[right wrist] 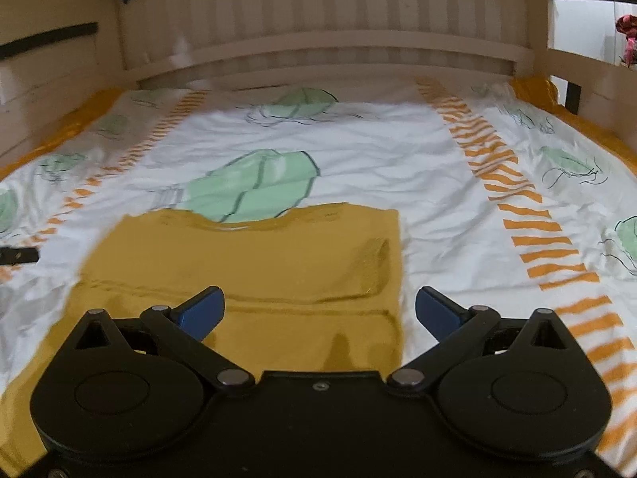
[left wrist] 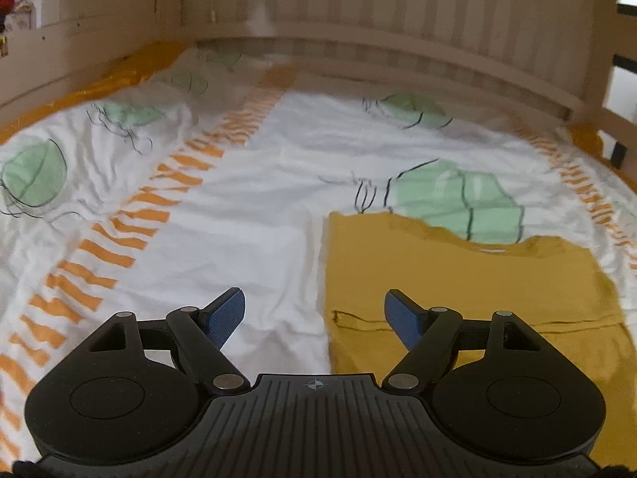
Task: Fold small clothes
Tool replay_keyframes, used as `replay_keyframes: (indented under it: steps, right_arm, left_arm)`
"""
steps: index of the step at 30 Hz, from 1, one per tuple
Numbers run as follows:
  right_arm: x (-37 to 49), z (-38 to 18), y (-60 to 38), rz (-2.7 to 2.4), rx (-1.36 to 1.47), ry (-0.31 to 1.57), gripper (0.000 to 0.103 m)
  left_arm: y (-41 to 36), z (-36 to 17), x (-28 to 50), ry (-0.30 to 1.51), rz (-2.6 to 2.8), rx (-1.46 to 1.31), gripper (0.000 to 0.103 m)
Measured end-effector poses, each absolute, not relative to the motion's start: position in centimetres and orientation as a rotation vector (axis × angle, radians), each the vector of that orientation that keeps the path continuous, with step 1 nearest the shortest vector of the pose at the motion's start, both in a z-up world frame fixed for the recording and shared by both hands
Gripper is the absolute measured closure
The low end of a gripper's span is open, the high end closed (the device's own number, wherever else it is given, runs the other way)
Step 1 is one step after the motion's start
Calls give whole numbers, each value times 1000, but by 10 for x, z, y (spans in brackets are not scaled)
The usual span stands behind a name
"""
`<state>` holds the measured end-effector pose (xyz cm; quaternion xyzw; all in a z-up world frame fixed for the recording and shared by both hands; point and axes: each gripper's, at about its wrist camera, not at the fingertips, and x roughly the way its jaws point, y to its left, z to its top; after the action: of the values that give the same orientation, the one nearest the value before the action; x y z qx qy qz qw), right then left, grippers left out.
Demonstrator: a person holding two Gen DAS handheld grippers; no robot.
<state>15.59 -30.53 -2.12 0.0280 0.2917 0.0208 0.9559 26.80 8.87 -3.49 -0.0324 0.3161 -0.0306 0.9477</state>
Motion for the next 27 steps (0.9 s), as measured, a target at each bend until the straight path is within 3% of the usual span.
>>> replay_keyframes:
  steps: [10,27]
  right_arm:
    - [77,-18,-305,72,138,621,1]
    - [12,-47,-322,19,318,687,1]
  left_arm:
    - [108,-20,188,698,-111,-77,26]
    - [121,-72,112,900,-184,-46,26]
